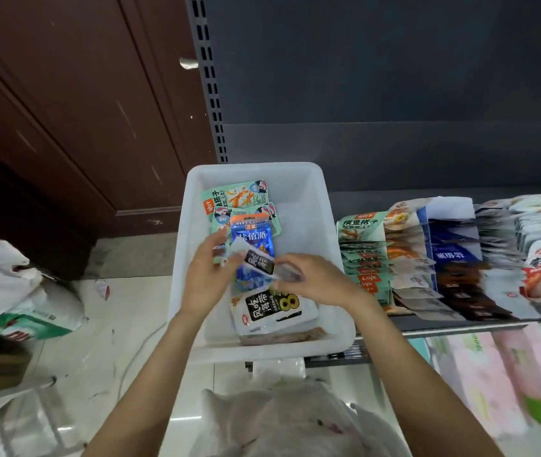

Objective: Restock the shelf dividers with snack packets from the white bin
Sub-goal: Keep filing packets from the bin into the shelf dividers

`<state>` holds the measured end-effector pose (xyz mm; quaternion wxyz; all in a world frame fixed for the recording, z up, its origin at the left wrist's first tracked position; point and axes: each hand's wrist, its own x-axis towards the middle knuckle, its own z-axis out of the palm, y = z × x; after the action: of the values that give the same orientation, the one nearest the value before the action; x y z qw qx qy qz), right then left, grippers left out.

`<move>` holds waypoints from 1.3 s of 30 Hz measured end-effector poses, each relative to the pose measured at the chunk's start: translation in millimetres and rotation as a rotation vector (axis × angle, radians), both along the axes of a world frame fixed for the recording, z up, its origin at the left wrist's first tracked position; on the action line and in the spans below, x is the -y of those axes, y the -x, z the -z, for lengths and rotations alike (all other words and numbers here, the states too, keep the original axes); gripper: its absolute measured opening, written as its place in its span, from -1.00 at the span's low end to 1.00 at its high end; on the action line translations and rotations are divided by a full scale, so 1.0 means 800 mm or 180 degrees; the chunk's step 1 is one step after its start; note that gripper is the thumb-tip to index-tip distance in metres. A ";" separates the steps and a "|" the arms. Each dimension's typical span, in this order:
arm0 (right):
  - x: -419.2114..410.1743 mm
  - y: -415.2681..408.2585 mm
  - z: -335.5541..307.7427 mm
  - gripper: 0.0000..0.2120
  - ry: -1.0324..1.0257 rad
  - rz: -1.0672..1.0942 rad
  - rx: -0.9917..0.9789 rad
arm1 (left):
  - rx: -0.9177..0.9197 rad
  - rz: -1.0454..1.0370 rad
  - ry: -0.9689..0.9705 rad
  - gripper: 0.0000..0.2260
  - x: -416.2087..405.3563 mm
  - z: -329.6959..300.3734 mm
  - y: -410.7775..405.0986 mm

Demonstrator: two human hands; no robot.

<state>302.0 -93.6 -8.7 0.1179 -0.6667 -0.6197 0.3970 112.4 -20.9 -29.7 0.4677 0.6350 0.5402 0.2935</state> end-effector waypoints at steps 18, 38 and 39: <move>0.072 -0.013 -0.045 -0.66 -0.1366 0.2960 -0.2282 | 0.0717 0.1448 0.0310 -0.76 0.034 -0.073 -0.089; 0.289 -0.419 -0.104 -0.78 -0.2679 0.3404 -0.1069 | -0.1299 0.2027 -0.1756 -0.44 0.122 -0.091 -0.471; 0.287 -0.437 -0.106 -0.78 -0.2712 0.3378 -0.0996 | -0.1674 0.2132 -0.1767 -0.39 0.122 -0.087 -0.483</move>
<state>651.3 -322.9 76.3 0.6350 -0.7100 -0.2878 0.0994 499.2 -118.8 39.7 0.1979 0.9262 0.3081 0.0901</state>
